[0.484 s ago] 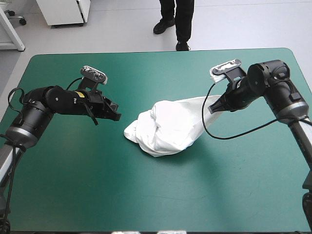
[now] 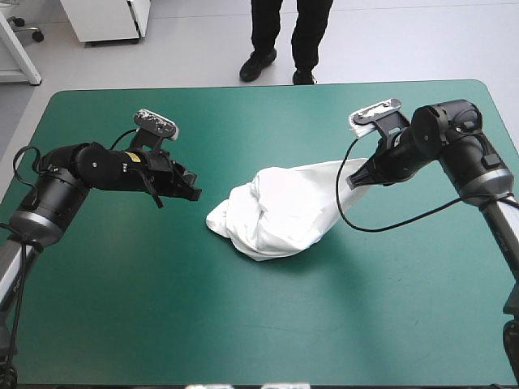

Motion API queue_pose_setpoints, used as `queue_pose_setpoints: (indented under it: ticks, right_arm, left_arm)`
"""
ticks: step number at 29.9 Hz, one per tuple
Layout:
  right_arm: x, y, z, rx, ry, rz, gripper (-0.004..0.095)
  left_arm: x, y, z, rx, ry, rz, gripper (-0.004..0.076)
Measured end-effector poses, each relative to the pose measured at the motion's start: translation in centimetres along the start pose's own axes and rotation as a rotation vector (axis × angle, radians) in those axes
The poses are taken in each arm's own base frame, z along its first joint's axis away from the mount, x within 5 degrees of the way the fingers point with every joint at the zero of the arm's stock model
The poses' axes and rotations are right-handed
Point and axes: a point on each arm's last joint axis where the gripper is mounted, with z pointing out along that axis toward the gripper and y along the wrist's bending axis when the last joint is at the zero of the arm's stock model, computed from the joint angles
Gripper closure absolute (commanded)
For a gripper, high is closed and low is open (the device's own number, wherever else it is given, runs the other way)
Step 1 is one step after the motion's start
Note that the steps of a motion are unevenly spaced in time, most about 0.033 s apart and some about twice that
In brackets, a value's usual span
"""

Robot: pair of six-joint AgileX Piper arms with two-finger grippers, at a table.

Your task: Fold the cloth

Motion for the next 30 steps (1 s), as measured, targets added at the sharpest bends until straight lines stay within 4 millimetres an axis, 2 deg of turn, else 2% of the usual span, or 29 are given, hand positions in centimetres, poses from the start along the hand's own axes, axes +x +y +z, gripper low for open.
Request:
queue_pose_setpoints:
  ticks: [13, 15, 18, 20, 22, 30]
  right_arm:
    - [0.0, 0.0, 0.0, 0.000, 0.001, 0.000, 0.0925]
    - [0.0, 0.0, 0.0, 0.000, 0.001, 0.000, 0.0925]
    - [0.0, 0.0, 0.0, 0.000, 0.001, 0.000, 0.0925]
    - [0.0, 0.0, 0.0, 0.000, 0.002, 0.000, 0.0925]
    - [0.0, 0.0, 0.0, 0.000, 0.002, 0.000, 0.0925]
    - [0.0, 0.0, 0.0, -0.001, 0.004, 0.000, 0.0925]
  left_arm:
    - [-0.1, 0.0, 0.0, -0.005, -0.010, -0.020, 0.0531]
    - [0.0, 0.1, 0.0, -0.008, 0.003, -0.013, 0.0498]
    - [0.2, 0.4, 0.4, -0.026, 0.027, -0.002, 0.0384]
    - [0.3, 0.7, 1.0, -0.040, 0.051, -0.010, 0.0289]
    - [0.4, 1.0, 1.7, -0.044, 0.079, -0.027, 0.0248]
    - [1.2, 2.3, 6.8, 0.003, 0.265, -0.098, 0.0295]
